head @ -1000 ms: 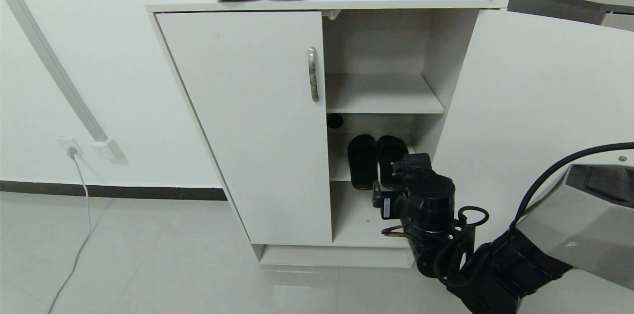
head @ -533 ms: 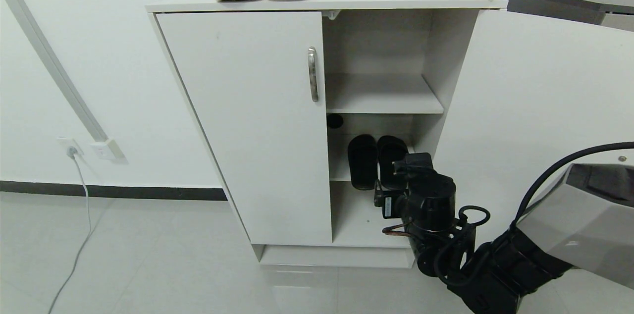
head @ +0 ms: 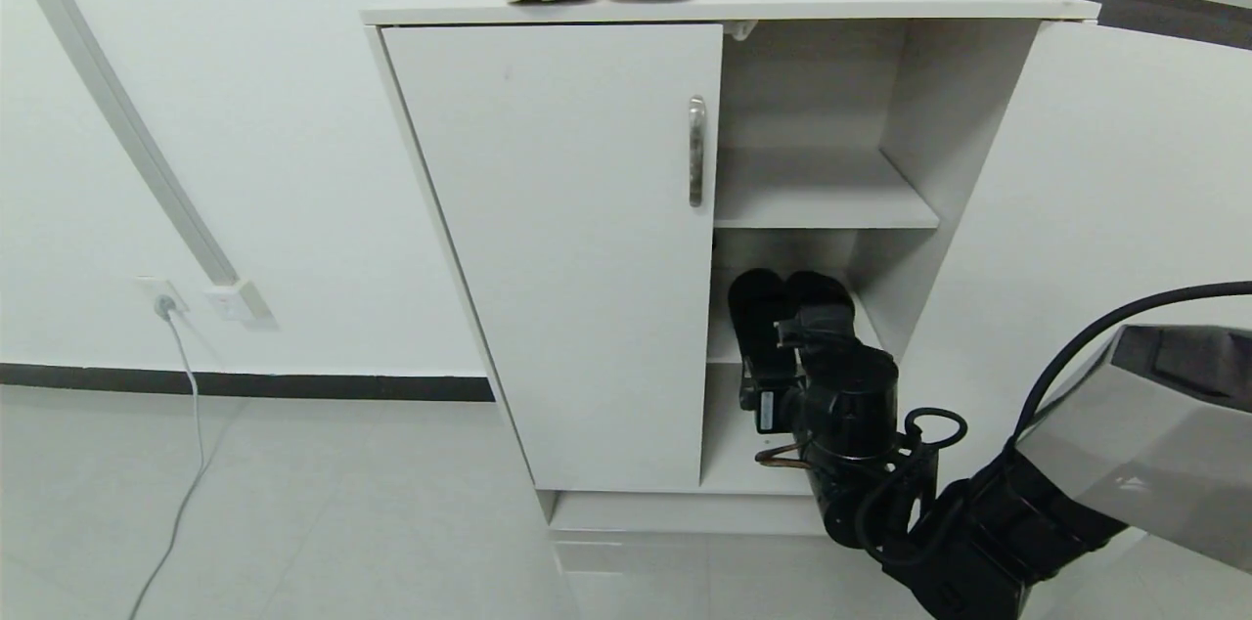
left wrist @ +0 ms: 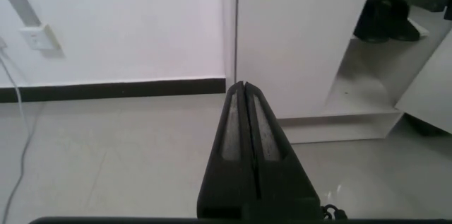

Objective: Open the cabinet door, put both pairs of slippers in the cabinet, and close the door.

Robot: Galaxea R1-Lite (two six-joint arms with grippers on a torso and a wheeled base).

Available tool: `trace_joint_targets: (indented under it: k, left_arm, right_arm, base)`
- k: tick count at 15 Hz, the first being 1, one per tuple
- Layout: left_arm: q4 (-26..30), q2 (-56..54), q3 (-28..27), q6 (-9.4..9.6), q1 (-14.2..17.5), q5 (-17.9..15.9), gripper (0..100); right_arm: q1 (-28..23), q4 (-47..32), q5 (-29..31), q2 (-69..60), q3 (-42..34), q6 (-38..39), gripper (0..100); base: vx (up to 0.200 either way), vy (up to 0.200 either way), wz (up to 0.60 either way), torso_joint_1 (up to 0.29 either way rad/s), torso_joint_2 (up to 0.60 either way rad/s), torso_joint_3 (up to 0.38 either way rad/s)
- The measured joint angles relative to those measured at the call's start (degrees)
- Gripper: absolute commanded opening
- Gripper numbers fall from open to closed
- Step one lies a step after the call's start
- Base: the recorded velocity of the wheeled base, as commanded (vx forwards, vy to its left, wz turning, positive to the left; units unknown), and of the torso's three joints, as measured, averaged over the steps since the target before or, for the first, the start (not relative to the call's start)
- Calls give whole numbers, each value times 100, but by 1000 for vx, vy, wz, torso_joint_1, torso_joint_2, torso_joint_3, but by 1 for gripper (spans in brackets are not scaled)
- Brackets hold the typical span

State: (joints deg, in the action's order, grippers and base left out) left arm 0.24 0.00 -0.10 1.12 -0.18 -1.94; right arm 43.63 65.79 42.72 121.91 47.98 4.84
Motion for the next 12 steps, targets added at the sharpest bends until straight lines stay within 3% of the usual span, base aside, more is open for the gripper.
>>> trace_joint_targets:
  k: [6, 12]
  left_arm:
    - [2, 0, 0, 2, 0, 2, 0]
    - [0, 0, 0, 0, 2, 2, 0]
  right_arm:
    - [-4, 66, 1, 9, -28, -9, 100]
    - [-4, 145, 0, 12, -118, -50, 100]
  base:
    - [0, 200, 0, 2, 2, 2]
    - [0, 0, 0, 0, 0, 0]
